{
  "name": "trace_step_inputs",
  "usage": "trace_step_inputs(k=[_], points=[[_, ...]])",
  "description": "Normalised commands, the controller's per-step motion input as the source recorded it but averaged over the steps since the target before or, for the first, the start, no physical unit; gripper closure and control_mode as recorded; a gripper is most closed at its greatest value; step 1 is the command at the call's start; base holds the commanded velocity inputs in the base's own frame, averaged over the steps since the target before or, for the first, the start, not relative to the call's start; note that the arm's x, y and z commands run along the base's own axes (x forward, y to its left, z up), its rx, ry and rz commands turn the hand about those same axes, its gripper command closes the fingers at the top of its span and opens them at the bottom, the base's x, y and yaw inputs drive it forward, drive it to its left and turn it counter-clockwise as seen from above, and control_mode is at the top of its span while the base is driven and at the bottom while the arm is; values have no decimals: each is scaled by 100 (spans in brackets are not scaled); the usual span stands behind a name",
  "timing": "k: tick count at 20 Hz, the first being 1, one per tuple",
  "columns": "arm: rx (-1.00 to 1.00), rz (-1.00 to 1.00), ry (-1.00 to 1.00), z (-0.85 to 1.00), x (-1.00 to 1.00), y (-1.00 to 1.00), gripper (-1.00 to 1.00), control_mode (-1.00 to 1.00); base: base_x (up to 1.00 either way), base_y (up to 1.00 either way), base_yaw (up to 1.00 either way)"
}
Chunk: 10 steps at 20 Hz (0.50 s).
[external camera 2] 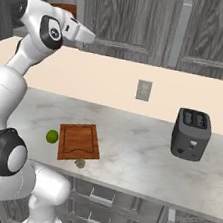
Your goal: Open the cabinet. Place the bowl and condiment on the counter. Then place the lime and garlic on the cutting board.
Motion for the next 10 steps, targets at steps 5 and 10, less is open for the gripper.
trace_step_inputs(k=[5, 10], points=[[17, -6, 0, 0, -31, -100, 100, -100, 0, 0, 0], [16, -7, 0, 0, -55, -100, 100, -100, 0, 0, 0]])
